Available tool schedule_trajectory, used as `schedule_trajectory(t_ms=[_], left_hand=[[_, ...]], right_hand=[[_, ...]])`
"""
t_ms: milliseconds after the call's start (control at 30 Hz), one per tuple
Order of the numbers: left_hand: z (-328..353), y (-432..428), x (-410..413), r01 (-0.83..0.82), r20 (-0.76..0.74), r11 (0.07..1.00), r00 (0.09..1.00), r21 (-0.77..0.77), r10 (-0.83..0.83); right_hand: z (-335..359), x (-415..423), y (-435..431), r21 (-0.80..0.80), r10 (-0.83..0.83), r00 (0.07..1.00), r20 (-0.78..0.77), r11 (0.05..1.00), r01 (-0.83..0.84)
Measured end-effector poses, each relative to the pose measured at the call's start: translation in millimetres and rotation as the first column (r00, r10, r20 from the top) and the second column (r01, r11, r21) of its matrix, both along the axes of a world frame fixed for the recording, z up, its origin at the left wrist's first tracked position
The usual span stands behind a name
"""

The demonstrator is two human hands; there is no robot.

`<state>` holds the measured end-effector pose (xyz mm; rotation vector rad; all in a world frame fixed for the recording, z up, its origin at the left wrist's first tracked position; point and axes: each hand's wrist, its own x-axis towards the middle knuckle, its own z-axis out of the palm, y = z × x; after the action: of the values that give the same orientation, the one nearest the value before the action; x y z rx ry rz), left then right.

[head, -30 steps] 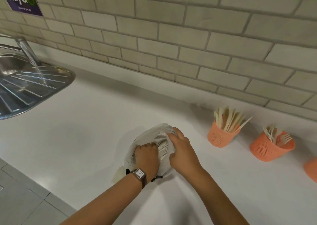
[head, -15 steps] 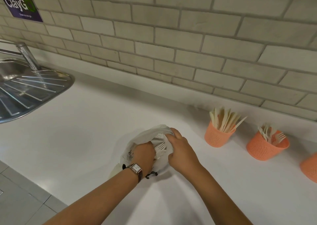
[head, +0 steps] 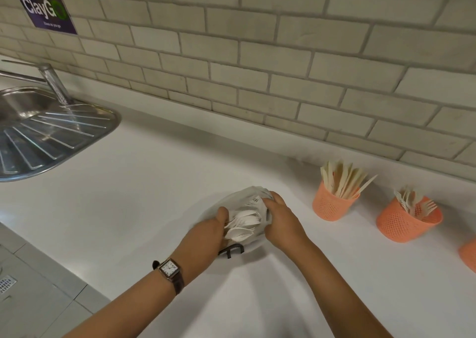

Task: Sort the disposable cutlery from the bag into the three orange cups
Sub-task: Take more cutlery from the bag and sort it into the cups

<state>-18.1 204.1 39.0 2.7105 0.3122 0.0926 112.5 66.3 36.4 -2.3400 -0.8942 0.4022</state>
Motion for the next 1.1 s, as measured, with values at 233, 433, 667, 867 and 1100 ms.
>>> schedule_trajectory(t_ms=[233,433,667,867,1100], left_hand=[[12,2,-5,-0.036,0.196,0.863,0.968,-0.504,0.155],[30,2,13,-0.060,0.288,0.636,0.857,-0.769,0.428],[49,-36,22,0.017,0.082,0.172,0.923,-0.985,0.377],[37,-103,39,-0.041,-0.016,0.256,0.995,-0.966,0.101],[32,-197,68,0.177,0.132,0.448,0.983,-0.876,-0.130]], right_hand=[[4,-2,7,0.117,0.114,0.986,-0.121,0.988,-0.100],[-6,-8,4,0.130,0.057,0.991,-0.122,0.991,-0.041],[21,-37,-41,0.389,-0.124,0.991,-0.040,0.912,0.130],[50,-60,-100,0.535,-0.312,0.898,-0.311,0.723,0.437],[64,-53,-177,0.575,-0.490,0.796,-0.354,0.558,0.599]])
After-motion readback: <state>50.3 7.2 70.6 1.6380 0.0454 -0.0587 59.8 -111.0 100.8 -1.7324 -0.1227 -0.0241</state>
